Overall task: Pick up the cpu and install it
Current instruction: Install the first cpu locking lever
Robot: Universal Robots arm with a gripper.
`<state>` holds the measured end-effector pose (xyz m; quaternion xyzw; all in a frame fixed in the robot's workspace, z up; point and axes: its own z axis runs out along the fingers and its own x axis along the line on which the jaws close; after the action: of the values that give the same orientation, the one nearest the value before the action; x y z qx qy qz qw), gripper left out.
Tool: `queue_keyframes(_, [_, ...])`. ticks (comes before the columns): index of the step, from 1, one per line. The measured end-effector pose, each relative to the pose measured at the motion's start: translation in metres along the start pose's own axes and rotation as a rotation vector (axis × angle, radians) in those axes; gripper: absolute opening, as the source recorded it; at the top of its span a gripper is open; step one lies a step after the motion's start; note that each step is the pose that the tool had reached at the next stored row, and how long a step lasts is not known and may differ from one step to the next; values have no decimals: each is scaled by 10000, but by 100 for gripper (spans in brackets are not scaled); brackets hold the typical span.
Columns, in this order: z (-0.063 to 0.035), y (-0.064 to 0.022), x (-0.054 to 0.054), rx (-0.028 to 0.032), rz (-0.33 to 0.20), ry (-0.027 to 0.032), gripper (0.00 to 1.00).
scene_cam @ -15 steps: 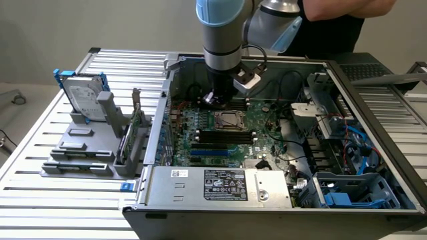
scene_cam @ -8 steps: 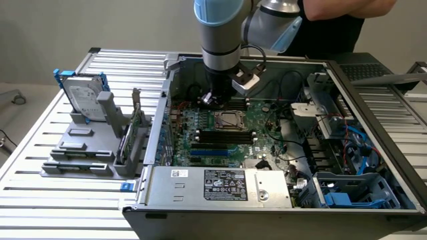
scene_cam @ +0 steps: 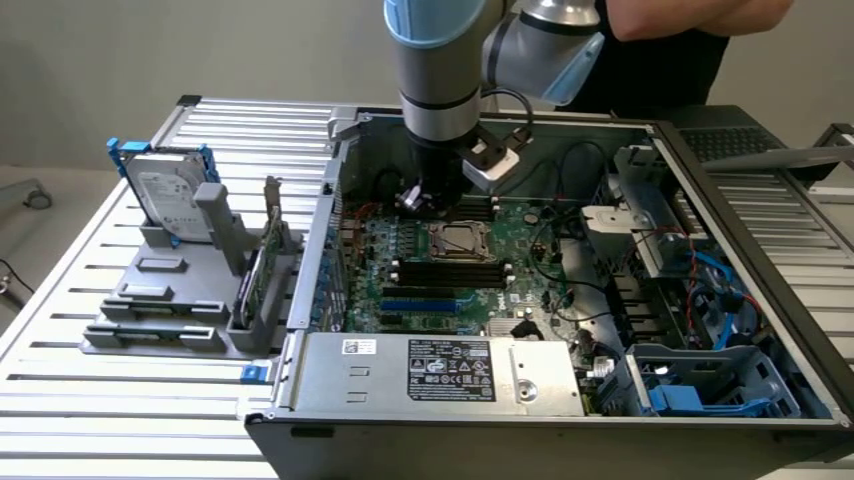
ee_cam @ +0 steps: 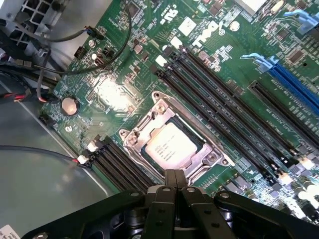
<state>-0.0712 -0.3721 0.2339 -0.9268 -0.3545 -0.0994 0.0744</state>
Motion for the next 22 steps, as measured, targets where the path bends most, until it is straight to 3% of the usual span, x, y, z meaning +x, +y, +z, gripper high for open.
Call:
queue_keyframes(8, [-88,71,-67,32,63,-48,11])
queue_keyframes(17, [-141,125,-110,137,184,-185,11])
queue_keyframes(22, [-161,142,-122,116,271,-227,11])
